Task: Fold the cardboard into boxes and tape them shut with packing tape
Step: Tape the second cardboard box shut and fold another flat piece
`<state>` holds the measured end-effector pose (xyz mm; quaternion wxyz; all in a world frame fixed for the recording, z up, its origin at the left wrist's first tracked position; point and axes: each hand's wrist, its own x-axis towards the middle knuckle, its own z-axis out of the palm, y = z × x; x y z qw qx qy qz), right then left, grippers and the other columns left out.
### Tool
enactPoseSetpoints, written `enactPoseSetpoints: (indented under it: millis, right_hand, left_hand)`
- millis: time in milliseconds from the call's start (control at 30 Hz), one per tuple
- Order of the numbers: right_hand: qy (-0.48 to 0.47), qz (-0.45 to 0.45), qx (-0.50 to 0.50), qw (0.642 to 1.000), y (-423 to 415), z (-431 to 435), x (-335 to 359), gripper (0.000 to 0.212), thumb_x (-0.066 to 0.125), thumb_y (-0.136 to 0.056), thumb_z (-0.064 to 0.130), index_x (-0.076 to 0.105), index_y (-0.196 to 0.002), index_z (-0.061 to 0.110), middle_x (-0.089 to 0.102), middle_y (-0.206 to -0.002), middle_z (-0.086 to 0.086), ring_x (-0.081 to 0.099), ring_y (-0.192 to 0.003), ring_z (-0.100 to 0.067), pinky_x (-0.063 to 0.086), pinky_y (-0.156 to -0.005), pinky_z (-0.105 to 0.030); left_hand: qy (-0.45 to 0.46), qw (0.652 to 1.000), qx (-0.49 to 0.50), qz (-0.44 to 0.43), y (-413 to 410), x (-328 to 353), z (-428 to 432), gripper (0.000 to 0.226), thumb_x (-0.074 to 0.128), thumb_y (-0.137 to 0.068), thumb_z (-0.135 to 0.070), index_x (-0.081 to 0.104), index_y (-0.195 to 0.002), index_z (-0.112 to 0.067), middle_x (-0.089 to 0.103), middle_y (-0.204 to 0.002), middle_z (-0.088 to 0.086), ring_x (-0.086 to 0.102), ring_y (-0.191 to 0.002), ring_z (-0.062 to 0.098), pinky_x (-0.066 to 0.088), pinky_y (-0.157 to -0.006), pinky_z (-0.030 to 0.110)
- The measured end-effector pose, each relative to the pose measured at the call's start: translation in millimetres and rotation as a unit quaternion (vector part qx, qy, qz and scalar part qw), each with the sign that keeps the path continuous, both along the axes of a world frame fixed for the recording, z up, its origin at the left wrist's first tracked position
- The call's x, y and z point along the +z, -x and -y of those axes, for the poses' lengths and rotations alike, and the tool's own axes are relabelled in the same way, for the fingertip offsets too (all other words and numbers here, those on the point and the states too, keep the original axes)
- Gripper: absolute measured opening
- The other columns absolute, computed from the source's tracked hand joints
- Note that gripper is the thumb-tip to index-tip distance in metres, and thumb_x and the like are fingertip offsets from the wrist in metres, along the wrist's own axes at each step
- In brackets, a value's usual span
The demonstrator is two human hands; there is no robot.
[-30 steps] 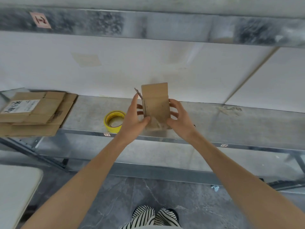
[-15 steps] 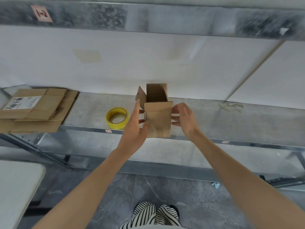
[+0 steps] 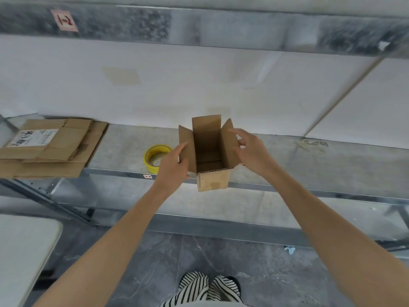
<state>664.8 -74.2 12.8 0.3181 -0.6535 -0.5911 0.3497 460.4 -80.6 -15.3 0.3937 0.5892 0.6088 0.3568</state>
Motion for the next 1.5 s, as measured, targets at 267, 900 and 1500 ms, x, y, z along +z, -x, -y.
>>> enactPoseSetpoints:
  millis: [267, 900, 1500]
  right_hand:
    - [0.052, -0.069, -0.059, 0.995, -8.3, -2.7, -17.1, 0.053, 0.044, -0.086, -0.012, 0.050, -0.134, 0.009, 0.053, -0.133, -0.009, 0.051, -0.120, -0.026, 0.049, -0.097, -0.040]
    - [-0.049, -0.065, -0.269, 0.960, -104.1, 63.8, 19.1, 0.050, 0.043, -0.089, -0.015, 0.052, -0.132, 0.010, 0.053, -0.133, -0.008, 0.052, -0.121, -0.026, 0.049, -0.097, -0.043]
    - [-0.072, -0.054, -0.321, 0.943, -378.2, 182.5, 19.3, 0.054, 0.039, -0.088, -0.015, 0.049, -0.135, 0.009, 0.052, -0.134, -0.007, 0.050, -0.121, -0.023, 0.048, -0.100, -0.038]
  left_hand:
    - [0.021, 0.998, -0.040, -0.040, 16.3, -8.0, -11.9, 0.048, 0.045, -0.095, -0.011, 0.041, -0.142, -0.021, 0.052, -0.119, -0.001, 0.055, -0.088, 0.017, 0.052, -0.081, 0.034]
    - [-0.227, 0.875, -0.294, -0.311, -57.5, 20.6, -49.9, 0.047, 0.037, -0.101, -0.029, 0.034, -0.145, -0.011, 0.031, -0.154, 0.005, 0.022, -0.143, 0.022, 0.018, -0.117, 0.035]
    - [-0.250, 0.842, -0.353, -0.323, -347.8, 23.0, 36.8, 0.047, 0.033, -0.102, -0.030, 0.032, -0.146, -0.012, 0.026, -0.156, 0.004, 0.022, -0.143, 0.020, 0.016, -0.117, 0.035]
